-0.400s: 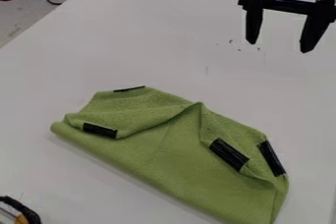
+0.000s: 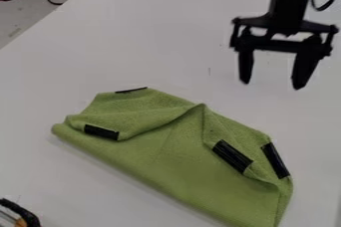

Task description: Move the cloth from bottom to the top

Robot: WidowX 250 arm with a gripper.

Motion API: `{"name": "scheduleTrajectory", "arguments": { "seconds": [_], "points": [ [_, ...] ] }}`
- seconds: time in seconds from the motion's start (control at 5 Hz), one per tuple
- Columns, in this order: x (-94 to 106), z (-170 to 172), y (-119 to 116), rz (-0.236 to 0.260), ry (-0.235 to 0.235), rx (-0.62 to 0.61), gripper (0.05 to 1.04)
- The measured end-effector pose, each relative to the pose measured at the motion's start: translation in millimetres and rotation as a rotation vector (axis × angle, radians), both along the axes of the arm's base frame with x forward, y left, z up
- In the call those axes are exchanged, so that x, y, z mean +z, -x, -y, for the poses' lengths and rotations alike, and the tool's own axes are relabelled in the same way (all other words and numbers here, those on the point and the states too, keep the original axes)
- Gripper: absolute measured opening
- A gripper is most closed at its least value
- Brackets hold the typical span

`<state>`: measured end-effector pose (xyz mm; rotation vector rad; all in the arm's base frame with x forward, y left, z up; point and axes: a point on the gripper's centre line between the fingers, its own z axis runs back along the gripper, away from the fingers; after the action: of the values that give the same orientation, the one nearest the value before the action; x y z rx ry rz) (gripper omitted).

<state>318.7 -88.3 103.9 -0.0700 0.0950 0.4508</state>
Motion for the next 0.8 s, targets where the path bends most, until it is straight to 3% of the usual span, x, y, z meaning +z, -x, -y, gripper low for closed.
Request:
{"name": "scheduleTrajectory", "arguments": {
  "seconds": [0.2, 0.4, 0.6, 0.8],
  "points": [
    [-8.3, -32, 20, 0.026, -0.004, 0.238, 0.999],
    [-19.3, -57, 49, 0.085, -0.027, 0.478, 0.999],
    [-30.7, -83, 67, 0.134, -0.096, 0.731, 0.999],
    [-41.5, -93, 79, 0.105, -0.131, 0.892, 0.999]
  ]
}}
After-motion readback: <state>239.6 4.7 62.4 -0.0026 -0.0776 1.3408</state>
